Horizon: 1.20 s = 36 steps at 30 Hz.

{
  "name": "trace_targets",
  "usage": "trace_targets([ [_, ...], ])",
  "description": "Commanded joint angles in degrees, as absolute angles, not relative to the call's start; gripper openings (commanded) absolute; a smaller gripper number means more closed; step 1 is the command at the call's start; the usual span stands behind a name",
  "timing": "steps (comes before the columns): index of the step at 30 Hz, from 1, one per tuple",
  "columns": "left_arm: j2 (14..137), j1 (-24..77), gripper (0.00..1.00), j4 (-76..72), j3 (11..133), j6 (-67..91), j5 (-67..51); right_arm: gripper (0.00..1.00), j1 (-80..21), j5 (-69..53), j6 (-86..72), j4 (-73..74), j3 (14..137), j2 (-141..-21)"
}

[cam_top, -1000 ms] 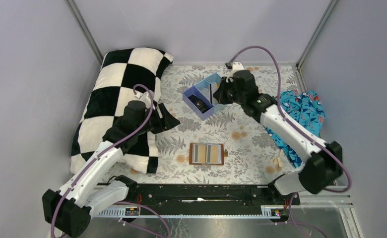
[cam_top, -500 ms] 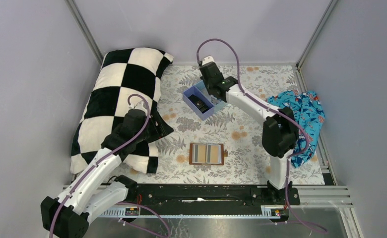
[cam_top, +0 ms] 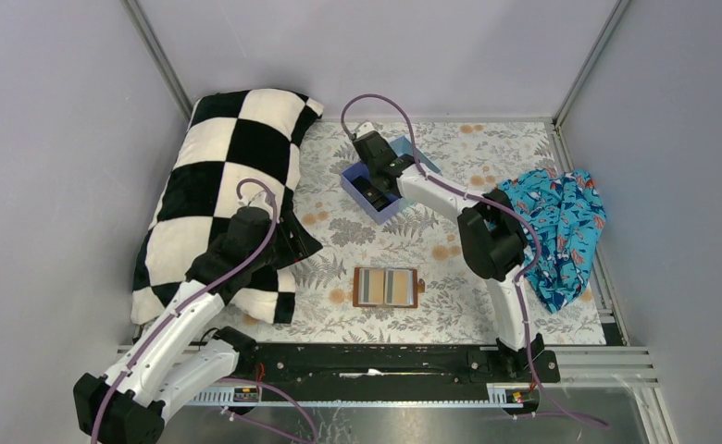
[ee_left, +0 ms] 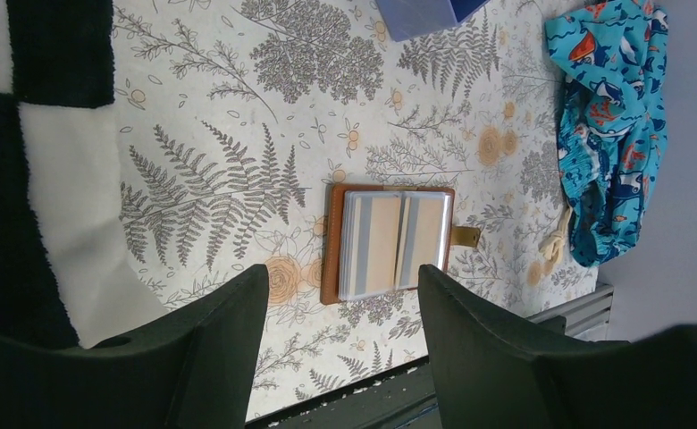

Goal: Take the credit cards out of the card holder
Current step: Place the credit card in the storage box.

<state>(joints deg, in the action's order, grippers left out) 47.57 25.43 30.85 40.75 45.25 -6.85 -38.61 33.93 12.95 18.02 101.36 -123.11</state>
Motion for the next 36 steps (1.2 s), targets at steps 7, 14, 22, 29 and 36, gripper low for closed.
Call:
trace_targets([
  [7,46.5,25.1,0.66,30.5,40.3,43.8,-7.4,0.04,-39.7,37.6,17.5,12.7,101.5,-125.8],
  [14,46.3,25.1,0.66,30.9,40.5,43.5,-7.4,0.09,-40.8,37.0,16.5,13.4,101.4,-126.2],
  [22,45.9,25.1,0.66,30.9,40.1,43.8,-8.0,0.19,-41.0,36.4,14.8,13.7,99.9,-124.8],
  [29,46.6,25.1,0.66,30.5,40.1,44.0,-8.8,0.23,-41.1,35.1,13.4,14.1,99.0,-122.5],
  [36,47.0,25.1,0.66,26.9,39.3,44.7,-13.5,0.32,-41.3,33.4,9.2,17.3,98.5,-116.5],
])
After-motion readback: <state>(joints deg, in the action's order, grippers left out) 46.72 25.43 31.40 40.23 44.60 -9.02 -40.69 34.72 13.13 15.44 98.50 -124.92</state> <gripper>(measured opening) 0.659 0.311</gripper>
